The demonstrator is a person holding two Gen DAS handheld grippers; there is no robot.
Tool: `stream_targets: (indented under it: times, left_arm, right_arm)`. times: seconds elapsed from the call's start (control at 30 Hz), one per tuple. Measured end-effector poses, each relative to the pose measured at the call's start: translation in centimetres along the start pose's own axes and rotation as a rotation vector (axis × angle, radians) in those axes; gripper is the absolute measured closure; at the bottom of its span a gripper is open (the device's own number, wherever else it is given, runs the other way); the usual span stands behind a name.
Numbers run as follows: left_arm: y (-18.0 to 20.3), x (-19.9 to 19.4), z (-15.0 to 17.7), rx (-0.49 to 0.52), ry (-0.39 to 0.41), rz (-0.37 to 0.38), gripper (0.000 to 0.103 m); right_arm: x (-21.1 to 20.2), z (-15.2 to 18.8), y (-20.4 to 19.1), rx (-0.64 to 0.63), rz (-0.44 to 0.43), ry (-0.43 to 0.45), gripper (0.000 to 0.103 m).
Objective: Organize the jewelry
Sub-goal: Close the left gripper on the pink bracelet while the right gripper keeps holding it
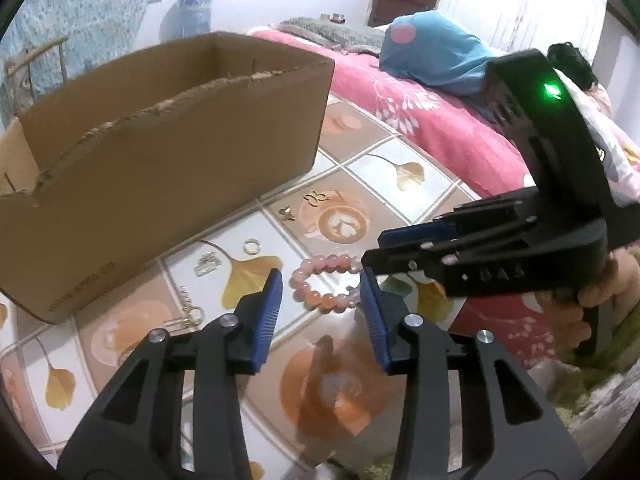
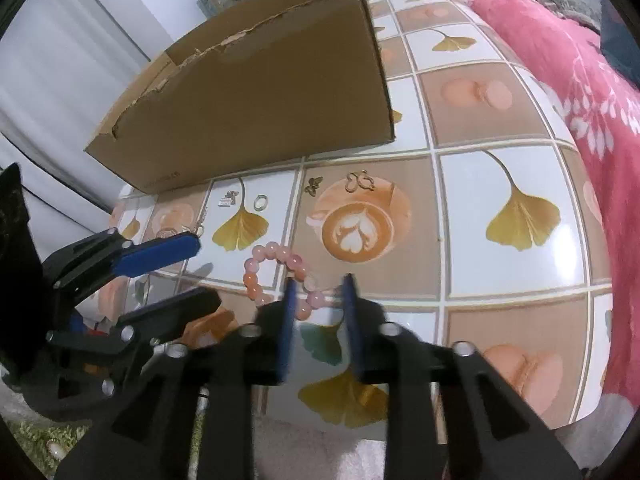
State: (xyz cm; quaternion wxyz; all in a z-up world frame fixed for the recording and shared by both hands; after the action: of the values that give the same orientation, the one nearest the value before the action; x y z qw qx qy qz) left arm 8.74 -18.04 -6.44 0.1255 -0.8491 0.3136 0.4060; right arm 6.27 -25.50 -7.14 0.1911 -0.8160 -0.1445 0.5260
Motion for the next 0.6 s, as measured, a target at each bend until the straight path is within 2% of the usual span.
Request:
stream_targets:
  times: [0.2, 0.47, 0.6]
  left_arm:
    - [0.2, 1.8, -0.3, -0.021, -0.066, -0.019, 0.077]
    - [-0.5, 3.5, 0.7, -0.067, -0.162, -0.046, 0.086]
    - [-0.7, 3.6, 0.8, -0.087, -0.166, -0.035, 0.088]
  right_arm:
    - [-0.5, 0.4, 0.1, -0.018, -0.018, 0.004, 0.074]
    - [-0.6, 0.3, -0.5, -0.081, 0.002, 0.01, 0.074]
    - [-0.2, 0.2, -0.6, -0.101, 0.016, 0.006, 0.074]
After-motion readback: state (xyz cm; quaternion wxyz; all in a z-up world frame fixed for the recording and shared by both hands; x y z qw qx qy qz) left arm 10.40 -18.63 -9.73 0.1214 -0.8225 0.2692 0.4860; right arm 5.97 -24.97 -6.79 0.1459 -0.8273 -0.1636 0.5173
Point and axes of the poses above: each gripper's, at about its wrist camera, not at the fingertips, and x roughly the way its jaws point, y to its right, z to its underside, the point moved 8 cm from there along x, roughly the way its jaws point, and after that the axes turned 10 degrees about -z, right-handed, at the moved point
